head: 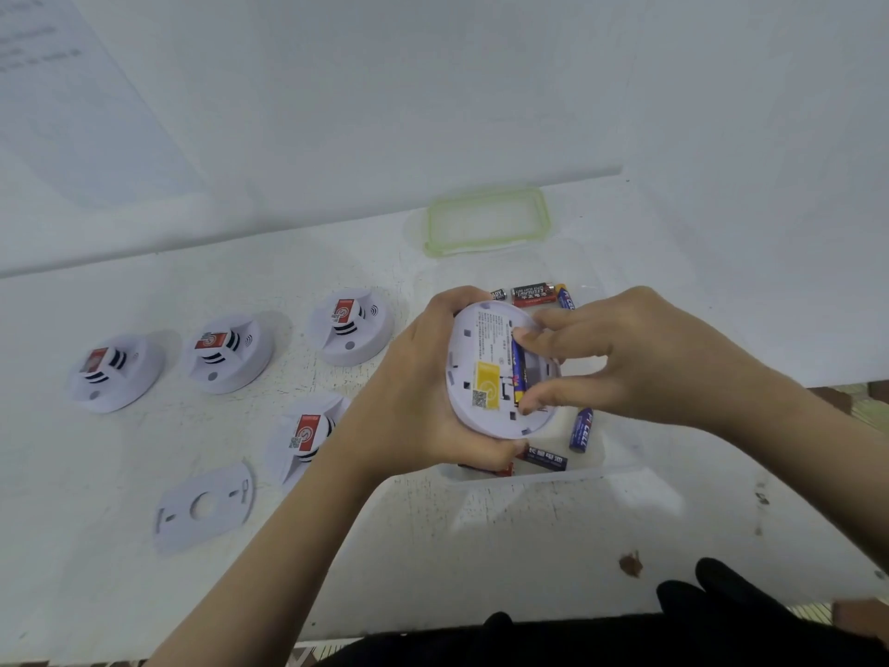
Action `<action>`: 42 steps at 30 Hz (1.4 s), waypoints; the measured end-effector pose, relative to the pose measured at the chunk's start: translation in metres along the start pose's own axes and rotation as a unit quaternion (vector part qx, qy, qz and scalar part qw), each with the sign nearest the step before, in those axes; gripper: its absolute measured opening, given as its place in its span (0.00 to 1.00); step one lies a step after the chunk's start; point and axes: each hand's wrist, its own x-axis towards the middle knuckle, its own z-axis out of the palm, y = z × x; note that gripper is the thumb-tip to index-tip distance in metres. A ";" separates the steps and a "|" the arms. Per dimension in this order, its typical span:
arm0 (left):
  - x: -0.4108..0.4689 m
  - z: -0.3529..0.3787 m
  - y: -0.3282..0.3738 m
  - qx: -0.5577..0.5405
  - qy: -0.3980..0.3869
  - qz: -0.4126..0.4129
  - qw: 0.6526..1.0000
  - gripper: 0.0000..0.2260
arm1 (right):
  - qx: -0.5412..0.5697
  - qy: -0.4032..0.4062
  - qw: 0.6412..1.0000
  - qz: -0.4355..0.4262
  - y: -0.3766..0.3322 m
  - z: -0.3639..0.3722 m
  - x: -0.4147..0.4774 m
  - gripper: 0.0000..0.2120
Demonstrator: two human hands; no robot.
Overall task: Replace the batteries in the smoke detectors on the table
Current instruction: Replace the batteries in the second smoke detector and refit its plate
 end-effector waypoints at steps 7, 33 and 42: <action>-0.001 -0.002 0.001 -0.008 -0.004 -0.009 1.000 0.41 | -0.063 -0.028 0.997 -0.023 -0.002 0.001 -0.003 0.26; -0.003 -0.008 -0.015 0.022 0.091 -0.022 0.995 0.45 | 0.035 0.151 0.987 0.032 -0.001 0.019 -0.024 0.12; 0.004 -0.011 -0.040 0.068 0.186 -0.058 0.978 0.48 | -0.025 -0.045 0.995 0.080 0.006 0.018 -0.027 0.15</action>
